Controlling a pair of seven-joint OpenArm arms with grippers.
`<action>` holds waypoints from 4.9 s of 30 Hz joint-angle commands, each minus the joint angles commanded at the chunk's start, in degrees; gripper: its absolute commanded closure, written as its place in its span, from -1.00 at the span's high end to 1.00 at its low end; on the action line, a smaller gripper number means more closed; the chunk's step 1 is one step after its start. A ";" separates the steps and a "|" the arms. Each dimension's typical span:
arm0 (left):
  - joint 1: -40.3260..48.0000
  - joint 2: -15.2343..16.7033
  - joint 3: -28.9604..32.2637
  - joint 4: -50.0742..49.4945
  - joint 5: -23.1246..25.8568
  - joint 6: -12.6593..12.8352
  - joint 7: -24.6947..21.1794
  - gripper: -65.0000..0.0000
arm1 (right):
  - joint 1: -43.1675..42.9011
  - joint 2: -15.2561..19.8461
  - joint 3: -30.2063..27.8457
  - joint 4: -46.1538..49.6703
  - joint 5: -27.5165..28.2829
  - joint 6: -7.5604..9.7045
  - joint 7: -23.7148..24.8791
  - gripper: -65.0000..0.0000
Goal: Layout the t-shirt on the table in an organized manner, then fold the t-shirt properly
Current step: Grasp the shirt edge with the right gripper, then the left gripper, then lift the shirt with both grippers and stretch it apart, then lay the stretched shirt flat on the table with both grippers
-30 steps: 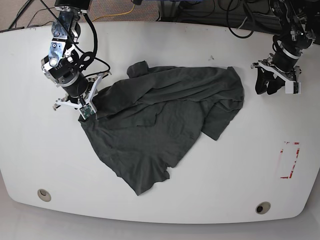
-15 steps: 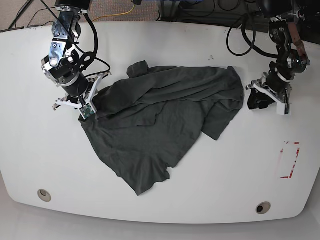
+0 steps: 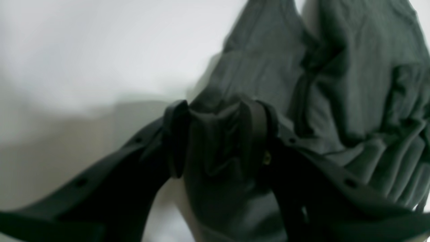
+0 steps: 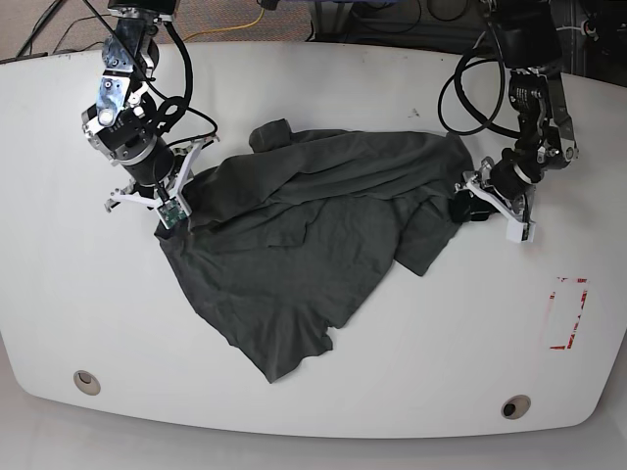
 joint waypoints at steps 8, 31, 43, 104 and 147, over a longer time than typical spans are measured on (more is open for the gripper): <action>-3.52 0.35 0.09 -0.44 5.80 2.46 -0.53 -0.28 | 0.00 0.00 0.00 0.00 0.00 0.00 0.00 -1.00; -13.45 0.26 13.10 -14.42 6.86 2.29 2.55 -0.28 | 0.00 0.00 0.00 0.00 0.00 0.00 0.00 -1.00; -13.27 0.00 16.09 -14.42 6.86 2.20 2.99 -0.47 | 0.00 0.00 0.26 0.00 0.18 0.00 0.00 -1.00; -31.82 -7.12 -12.22 20.66 11.52 2.37 12.66 -1.00 | 40.18 3.52 4.40 -0.09 -0.09 0.00 -12.75 -1.00; -51.43 -11.25 -15.74 12.40 13.63 2.20 26.99 -1.00 | 49.85 8.44 -2.55 0.62 -0.18 0.00 -20.66 -1.00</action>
